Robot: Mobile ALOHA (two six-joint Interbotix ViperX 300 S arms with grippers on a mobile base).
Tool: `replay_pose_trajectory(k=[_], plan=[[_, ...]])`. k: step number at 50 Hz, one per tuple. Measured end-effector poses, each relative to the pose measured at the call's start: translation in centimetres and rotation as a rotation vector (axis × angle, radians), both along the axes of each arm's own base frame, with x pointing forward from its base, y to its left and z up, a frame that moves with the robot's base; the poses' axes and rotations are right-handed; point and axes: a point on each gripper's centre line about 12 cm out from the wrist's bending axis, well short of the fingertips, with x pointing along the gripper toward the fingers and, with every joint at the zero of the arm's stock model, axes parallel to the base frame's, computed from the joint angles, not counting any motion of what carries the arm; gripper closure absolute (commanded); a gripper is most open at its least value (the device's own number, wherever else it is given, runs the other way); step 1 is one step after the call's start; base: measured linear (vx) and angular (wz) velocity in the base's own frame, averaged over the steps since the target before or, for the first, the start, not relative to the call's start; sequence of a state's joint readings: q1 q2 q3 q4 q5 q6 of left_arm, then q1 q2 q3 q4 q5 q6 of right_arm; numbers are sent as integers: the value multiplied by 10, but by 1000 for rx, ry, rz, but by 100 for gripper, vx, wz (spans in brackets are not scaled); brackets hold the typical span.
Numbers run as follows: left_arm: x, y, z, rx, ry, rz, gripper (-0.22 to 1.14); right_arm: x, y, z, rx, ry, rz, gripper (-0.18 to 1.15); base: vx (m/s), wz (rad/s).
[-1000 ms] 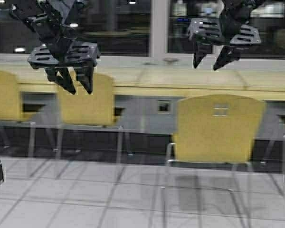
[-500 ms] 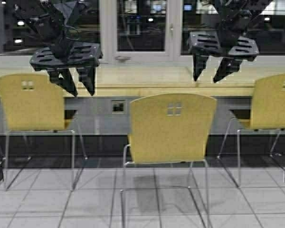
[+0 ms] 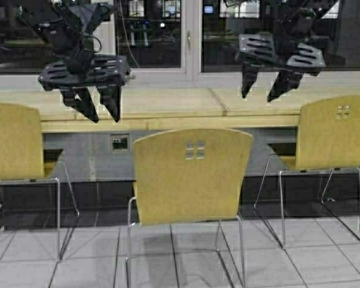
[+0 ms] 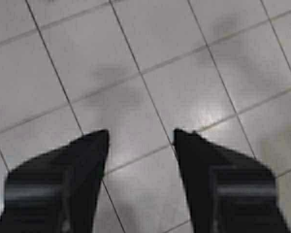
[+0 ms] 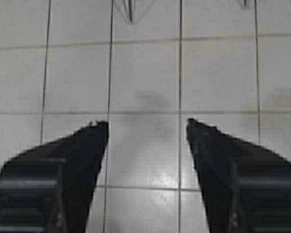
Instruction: Push the chairs under the table
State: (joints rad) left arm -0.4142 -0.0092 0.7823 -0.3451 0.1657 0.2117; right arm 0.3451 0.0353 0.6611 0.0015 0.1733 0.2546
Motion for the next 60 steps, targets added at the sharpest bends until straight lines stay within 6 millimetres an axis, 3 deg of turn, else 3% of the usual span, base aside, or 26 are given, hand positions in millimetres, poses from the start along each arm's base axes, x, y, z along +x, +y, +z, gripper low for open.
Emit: replay_pose_trajectory(k=[19,29,35,48,60], plan=[[1,1,0,-22,23,37,10,-3,0,-3,93,49,-116,10,37,-1],[2,0,1,-93,71,139,10,-3,-5,-5,155,78,-207,10,37,2],[0,3,-2,-158,118,248,10,-6,-10,-9,178,102,-253,10,36,1],[-15,15,-27,-356,223,610,10,-15,-28,-27,256,185,-416,10,33,1],[-23,-1,-38,-497,313,805,10,-11,-41,-43,451,229,-685,10,30,2]])
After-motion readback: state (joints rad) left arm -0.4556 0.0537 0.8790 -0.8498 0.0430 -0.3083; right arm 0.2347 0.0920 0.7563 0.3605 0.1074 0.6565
